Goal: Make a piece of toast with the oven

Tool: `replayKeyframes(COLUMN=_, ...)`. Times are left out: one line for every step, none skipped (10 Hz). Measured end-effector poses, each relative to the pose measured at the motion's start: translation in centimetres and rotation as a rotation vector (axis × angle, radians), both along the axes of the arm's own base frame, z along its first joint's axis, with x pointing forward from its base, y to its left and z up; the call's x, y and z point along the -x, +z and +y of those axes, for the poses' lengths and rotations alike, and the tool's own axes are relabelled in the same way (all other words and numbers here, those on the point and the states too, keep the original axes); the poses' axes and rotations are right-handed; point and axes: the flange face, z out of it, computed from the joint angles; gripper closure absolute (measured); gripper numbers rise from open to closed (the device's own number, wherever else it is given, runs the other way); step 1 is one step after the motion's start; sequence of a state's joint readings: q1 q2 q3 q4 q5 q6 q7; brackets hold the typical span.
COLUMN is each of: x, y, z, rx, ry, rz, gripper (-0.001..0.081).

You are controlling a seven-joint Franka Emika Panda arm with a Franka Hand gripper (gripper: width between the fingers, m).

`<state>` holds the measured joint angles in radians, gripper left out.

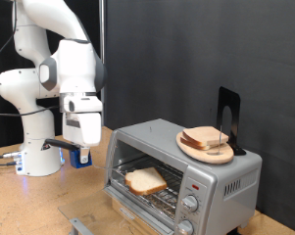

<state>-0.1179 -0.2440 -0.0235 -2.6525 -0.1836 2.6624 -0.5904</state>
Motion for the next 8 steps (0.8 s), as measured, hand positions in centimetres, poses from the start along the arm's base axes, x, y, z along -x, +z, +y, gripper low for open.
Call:
replayKeyframes(x=0.1, y=0.0, z=-0.2, rx=-0.005, ry=-0.012, rz=0.012, gripper=0.0406)
replayKeyframes(x=0.1, y=0.0, z=-0.4, rx=-0.013, ry=-0.025, rz=0.023, gripper=0.0406)
replayKeyframes(x=0.1, y=0.0, z=-0.5, rx=-0.021, ry=-0.036, rz=0.032, gripper=0.0406)
replayKeyframes(x=0.2, y=-0.1, z=-0.6, rx=-0.029, ry=-0.052, rz=0.041, gripper=0.0406)
replayKeyframes(x=0.2, y=-0.4, z=-0.6, rx=-0.038, ry=-0.089, rz=0.055, gripper=0.0406)
replayKeyframes(x=0.1, y=-0.7, z=-0.4, rx=-0.046, ry=-0.13, rz=0.069, gripper=0.0406)
replayKeyframes(x=-0.1, y=-1.2, z=-0.2, rx=-0.053, ry=-0.168, rz=0.086, gripper=0.0406)
replayKeyframes(x=-0.4, y=-1.9, z=0.1, rx=-0.057, ry=-0.197, rz=0.1, gripper=0.0406)
